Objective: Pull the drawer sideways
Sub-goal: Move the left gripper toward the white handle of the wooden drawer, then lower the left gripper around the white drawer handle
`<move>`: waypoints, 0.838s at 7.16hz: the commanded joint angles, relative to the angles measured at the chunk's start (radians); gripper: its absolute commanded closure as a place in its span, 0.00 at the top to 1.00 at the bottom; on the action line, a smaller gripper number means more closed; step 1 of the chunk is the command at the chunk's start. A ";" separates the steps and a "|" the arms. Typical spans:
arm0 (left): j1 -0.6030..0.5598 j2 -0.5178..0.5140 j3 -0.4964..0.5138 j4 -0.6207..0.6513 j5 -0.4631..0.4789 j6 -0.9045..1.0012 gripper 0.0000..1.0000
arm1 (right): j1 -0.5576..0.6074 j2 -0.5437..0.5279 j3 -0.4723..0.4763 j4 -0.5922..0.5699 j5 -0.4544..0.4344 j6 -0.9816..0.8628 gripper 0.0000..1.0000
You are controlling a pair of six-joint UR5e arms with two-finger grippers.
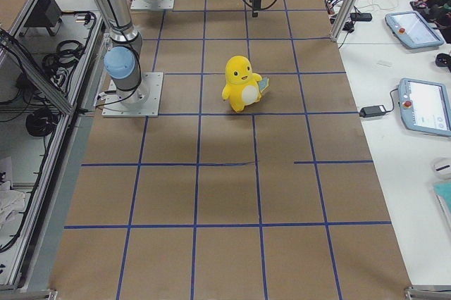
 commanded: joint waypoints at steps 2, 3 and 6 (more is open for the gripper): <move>-0.033 -0.074 -0.043 0.002 0.182 -0.185 1.00 | 0.000 0.000 0.000 0.000 -0.001 0.001 1.00; -0.033 -0.088 -0.069 0.003 0.189 -0.218 1.00 | 0.000 0.000 0.000 0.000 -0.001 0.001 1.00; -0.033 -0.130 -0.085 0.003 0.319 -0.210 1.00 | 0.000 0.000 0.000 0.000 0.000 -0.001 1.00</move>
